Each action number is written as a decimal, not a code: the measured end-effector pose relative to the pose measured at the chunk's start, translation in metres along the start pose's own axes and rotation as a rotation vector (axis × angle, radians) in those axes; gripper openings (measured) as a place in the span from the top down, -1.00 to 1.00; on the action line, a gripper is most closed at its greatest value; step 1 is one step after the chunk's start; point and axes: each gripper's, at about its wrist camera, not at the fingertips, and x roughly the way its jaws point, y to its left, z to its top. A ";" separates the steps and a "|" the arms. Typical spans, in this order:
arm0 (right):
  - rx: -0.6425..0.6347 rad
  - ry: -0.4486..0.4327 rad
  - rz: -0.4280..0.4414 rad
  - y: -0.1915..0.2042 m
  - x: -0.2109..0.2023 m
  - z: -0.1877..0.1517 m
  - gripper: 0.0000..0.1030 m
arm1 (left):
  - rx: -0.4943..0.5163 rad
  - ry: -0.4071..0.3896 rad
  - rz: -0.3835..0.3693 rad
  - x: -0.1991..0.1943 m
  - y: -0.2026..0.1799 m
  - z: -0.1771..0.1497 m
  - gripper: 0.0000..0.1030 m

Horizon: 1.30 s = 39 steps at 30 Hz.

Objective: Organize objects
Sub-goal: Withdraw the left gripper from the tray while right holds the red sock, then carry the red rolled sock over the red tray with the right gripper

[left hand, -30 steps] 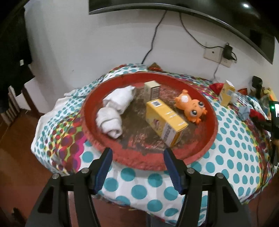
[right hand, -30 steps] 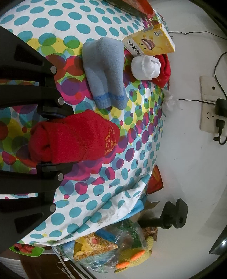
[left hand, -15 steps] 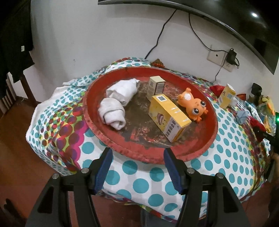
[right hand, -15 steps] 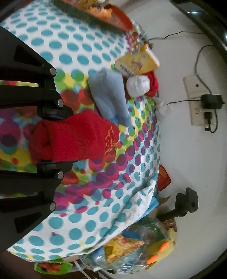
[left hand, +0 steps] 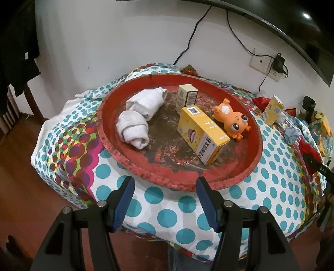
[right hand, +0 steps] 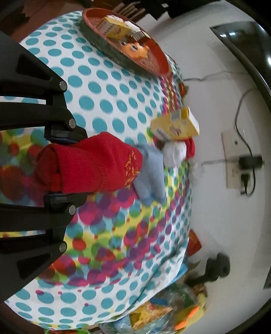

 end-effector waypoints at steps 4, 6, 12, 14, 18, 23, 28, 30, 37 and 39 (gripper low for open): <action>-0.037 -0.016 0.052 0.027 -0.005 0.006 0.40 | -0.022 0.003 -0.001 0.000 0.005 0.001 -0.22; -0.060 -0.024 0.080 0.043 -0.009 0.011 0.39 | -0.023 0.001 0.003 -0.001 0.006 0.002 -0.22; -0.158 -0.026 0.155 0.100 -0.011 0.020 0.38 | -0.031 -0.002 0.005 -0.003 0.008 0.003 -0.22; -0.184 -0.023 0.176 0.117 -0.010 0.021 0.38 | -0.033 -0.005 0.010 -0.004 0.011 0.004 -0.22; -0.239 -0.021 0.218 0.154 -0.010 0.025 0.38 | -0.050 -0.009 0.016 -0.006 0.017 0.005 -0.22; -0.298 0.000 0.277 0.200 -0.003 0.029 0.37 | -0.075 -0.012 0.028 -0.008 0.025 0.007 -0.22; -0.344 0.031 0.303 0.233 0.009 0.027 0.37 | -0.076 -0.016 0.046 -0.010 0.030 0.008 -0.22; -0.351 0.053 0.299 0.246 0.018 0.024 0.37 | -0.088 -0.013 0.046 -0.010 0.033 0.008 -0.22; -0.365 0.086 0.349 0.285 0.033 0.022 0.37 | -0.089 -0.045 0.070 -0.015 0.038 0.011 -0.22; -0.375 0.087 0.365 0.300 0.034 0.023 0.37 | -0.090 -0.040 0.069 -0.015 0.038 0.012 -0.22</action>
